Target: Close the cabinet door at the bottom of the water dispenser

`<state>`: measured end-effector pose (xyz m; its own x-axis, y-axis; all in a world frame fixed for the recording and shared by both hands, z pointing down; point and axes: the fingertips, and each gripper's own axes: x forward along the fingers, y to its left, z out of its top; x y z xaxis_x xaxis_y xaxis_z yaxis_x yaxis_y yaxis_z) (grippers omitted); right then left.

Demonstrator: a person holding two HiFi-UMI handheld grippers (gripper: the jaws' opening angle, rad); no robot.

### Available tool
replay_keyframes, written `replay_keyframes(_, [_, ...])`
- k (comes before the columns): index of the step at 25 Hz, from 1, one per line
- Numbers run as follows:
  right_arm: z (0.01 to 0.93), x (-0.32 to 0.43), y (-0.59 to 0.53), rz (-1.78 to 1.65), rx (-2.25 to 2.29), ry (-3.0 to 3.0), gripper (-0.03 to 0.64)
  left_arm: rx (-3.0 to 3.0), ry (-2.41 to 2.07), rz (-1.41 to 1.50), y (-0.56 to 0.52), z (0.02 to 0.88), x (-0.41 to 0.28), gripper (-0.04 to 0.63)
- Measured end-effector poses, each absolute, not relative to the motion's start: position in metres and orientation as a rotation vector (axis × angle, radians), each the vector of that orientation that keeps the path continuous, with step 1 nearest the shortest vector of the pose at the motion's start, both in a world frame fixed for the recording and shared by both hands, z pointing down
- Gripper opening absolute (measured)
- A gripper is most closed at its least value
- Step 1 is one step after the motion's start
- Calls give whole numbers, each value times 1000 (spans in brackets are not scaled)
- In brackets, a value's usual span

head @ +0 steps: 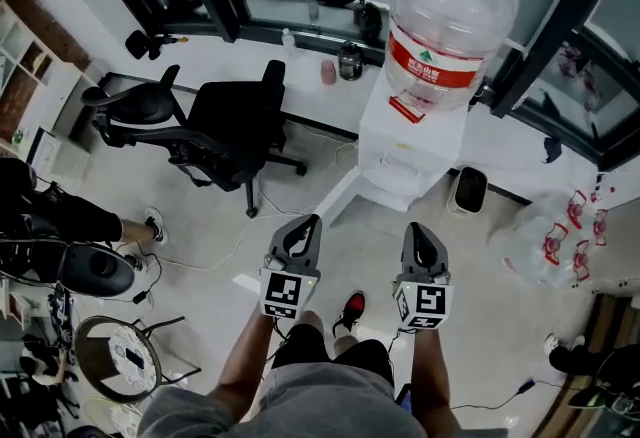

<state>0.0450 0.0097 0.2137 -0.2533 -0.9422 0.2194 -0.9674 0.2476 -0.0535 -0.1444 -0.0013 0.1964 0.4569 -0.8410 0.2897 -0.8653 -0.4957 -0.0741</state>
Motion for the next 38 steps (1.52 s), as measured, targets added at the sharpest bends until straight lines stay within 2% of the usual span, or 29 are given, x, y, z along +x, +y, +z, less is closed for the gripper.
replay_keyframes(7, [273,37,-13,374,1774,-2358,18,2543,-1490,536,-25,259,-147,25])
replay_keyframes(18, [400,20,-47,503,1767,-2269,18,2481,-1338,628,-67,406,-151,25])
replay_keyframes(38, [645,-23,-64,642,1647,-2151,18,2373,-1216,763,-90,658,-200,25])
